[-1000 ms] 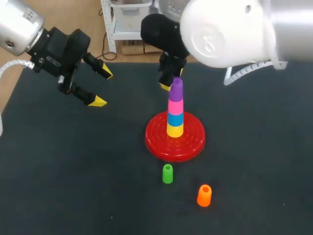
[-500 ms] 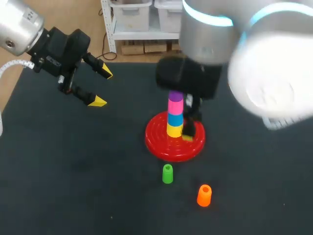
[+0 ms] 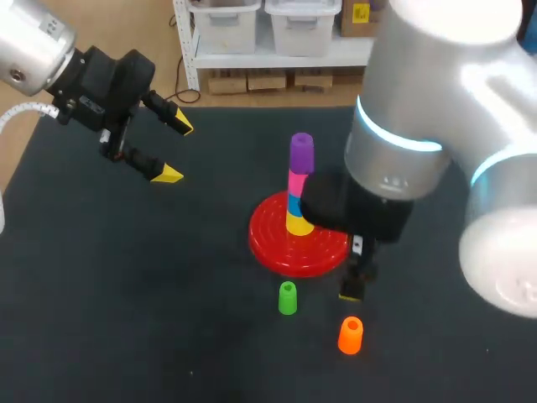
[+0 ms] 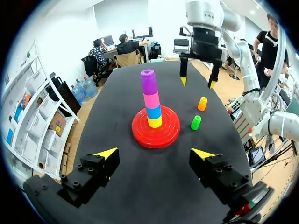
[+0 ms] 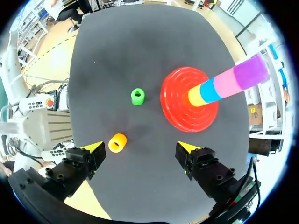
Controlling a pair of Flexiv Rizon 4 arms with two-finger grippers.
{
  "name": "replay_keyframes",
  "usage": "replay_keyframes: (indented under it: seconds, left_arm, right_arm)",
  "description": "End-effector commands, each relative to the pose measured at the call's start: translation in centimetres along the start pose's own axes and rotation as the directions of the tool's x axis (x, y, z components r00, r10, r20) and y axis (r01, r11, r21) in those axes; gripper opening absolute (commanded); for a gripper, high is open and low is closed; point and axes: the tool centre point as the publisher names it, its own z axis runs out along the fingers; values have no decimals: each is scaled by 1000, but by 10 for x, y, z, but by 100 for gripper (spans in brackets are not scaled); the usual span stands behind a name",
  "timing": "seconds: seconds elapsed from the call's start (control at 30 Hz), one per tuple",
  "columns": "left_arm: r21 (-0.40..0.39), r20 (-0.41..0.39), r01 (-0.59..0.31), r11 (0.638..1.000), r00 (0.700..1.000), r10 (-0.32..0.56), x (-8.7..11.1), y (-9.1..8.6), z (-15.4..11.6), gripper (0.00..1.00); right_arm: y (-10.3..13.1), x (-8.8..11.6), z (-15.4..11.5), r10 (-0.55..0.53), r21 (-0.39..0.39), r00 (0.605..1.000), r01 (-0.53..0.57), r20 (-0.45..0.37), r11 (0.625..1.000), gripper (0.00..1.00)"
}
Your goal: Pick up and stack the cylinders on the red base in this order: pink,purple,orange,green
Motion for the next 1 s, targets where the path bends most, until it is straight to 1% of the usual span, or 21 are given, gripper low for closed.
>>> replay_keyframes:
  seconds: [0.03, 0.13, 0.17, 0.73, 0.87, 1.0]
  left_arm:
    - [2, 0, -1, 1000, 1000, 1, 0, 1, 0, 100]
    - [2, 0, -1, 1000, 1000, 1, 0, 1, 0, 100]
    - [2, 0, -1, 1000, 1000, 1, 0, 1, 0, 100]
    - [2, 0, -1, 1000, 1000, 1, 0, 1, 0, 100]
    - [2, 0, -1, 1000, 1000, 1, 0, 1, 0, 100]
    - [2, 0, -1, 1000, 1000, 1, 0, 1, 0, 100]
  right_arm:
    - [6, 3, 10, -27, 0, 999, 27, 29, 1000, 100]
    - [7, 3, 10, -24, -15, 999, 24, 32, 1000, 100]
    - [6, 2, 9, -30, 4, 999, 29, 16, 1000, 100]
    - [6, 2, 9, -30, 4, 999, 29, 16, 1000, 100]
    - [30, 7, 13, -56, -13, 998, 57, 22, 998, 100]
    - [46, 13, 24, -84, -35, 996, 84, -5, 996, 100]
